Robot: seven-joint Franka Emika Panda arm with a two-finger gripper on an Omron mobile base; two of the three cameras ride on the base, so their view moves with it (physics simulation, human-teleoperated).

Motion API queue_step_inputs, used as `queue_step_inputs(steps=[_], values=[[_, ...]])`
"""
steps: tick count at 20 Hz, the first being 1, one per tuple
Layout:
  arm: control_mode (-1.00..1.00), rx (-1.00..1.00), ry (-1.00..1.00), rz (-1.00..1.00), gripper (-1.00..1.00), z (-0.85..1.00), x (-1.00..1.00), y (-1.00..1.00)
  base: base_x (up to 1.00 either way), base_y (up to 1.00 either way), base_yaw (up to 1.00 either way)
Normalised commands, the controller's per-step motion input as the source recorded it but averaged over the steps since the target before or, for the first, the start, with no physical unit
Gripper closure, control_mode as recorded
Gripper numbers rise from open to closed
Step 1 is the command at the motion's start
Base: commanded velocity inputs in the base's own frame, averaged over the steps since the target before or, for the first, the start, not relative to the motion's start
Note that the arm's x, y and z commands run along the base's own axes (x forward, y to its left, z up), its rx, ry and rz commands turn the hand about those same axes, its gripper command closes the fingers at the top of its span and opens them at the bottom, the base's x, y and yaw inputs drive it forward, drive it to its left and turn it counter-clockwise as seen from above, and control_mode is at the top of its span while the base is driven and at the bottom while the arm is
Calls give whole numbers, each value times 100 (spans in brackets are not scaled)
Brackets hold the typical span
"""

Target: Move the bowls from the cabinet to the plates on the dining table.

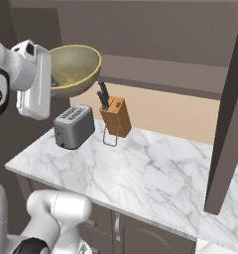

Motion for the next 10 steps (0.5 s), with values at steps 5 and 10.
queue_step_inputs(steps=[5,10], values=[[-100,-5,16,0,100,1,-16,-8,0,0,0],[-100,-4,7,0,100,0,-19,-17,0,0,0]])
